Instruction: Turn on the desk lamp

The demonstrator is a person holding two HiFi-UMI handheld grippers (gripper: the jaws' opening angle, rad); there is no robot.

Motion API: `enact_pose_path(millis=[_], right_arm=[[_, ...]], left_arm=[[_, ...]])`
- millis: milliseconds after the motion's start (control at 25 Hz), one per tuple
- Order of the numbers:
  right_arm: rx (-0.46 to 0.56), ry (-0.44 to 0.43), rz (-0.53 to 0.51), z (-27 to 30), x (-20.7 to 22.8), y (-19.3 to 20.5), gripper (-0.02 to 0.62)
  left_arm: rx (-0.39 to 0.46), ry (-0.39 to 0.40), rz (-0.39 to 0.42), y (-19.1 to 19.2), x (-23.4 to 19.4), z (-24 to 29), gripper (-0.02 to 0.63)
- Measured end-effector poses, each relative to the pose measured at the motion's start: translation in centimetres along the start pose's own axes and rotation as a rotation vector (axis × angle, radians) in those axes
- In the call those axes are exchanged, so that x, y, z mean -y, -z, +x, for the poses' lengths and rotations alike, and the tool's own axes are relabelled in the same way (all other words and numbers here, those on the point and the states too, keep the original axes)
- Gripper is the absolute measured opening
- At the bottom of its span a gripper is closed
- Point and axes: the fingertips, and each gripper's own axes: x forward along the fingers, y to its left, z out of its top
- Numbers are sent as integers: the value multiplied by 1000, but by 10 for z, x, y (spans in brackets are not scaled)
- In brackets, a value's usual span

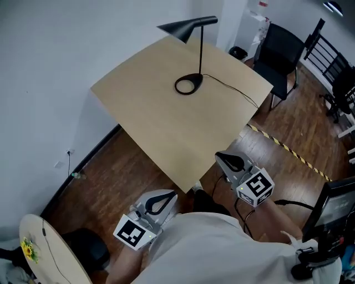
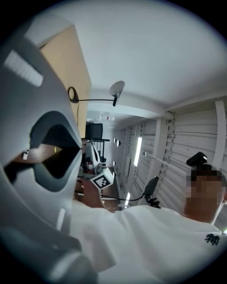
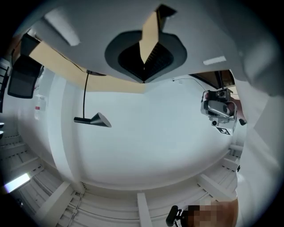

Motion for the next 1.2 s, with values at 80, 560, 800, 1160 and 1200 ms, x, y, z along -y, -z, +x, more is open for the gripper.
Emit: enact_pose_path(millis=[80,560,800,1160,1200], right_arm=[[0,-36,-22,27,28,-1,3],[-74,-48,-62,191,216,49,3],[-151,-5,-86,267,282,88,3],[-241,98,-60,342,359,136,3],[-251,110,-61,349,367,141,3]], left_arm=[[-7,-43,0,-9,-21,16,15],[-67,-218,-84,-33,-103,100,17],[-81,-266,-124,-33,-130,122,15],[-132,-294,-176,-26,-161,135,15],[-139,-298,-183,-24,-164,136,15]])
